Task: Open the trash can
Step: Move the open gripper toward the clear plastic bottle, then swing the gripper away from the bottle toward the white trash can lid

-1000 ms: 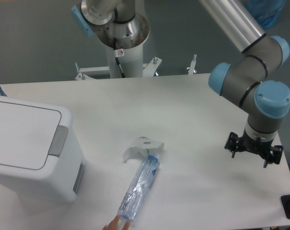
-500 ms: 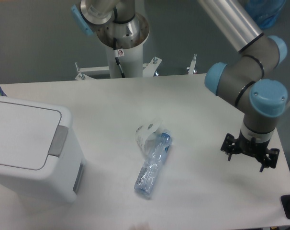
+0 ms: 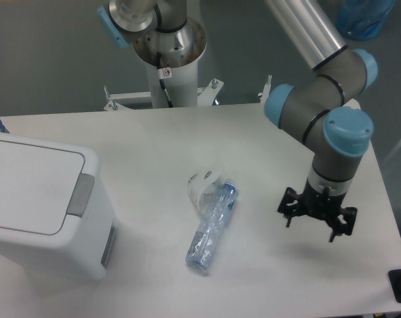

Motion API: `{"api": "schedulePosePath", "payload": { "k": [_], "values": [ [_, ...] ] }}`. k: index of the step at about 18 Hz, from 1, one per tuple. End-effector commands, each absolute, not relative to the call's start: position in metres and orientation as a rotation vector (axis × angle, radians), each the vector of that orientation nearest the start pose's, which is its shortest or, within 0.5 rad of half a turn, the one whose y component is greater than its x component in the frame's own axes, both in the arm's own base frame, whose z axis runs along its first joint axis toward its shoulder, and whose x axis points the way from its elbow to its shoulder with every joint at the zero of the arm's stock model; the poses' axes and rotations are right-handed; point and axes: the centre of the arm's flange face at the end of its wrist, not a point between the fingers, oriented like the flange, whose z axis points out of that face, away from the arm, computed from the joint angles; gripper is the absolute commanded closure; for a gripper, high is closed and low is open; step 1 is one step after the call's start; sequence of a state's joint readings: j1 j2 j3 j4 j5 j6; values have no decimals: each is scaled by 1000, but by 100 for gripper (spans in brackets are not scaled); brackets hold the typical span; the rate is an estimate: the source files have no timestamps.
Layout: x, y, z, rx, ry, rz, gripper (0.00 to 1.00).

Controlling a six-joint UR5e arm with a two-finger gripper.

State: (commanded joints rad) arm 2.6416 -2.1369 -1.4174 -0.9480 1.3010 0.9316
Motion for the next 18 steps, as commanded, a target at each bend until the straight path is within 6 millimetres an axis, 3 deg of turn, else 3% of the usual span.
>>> {"api": "schedulePosePath", "payload": {
  "k": [3, 5, 8, 15, 18],
  "values": [
    [-519, 498, 317, -2740, -329, 6, 0],
    [-503, 514, 319, -2716, -481, -35, 0],
    [-470, 543, 337, -2656, -527, -102, 0],
    [-396, 560, 419, -2490, -661, -240, 0],
    [-363, 570, 446, -2432, -608, -323, 0]
  ]
}}
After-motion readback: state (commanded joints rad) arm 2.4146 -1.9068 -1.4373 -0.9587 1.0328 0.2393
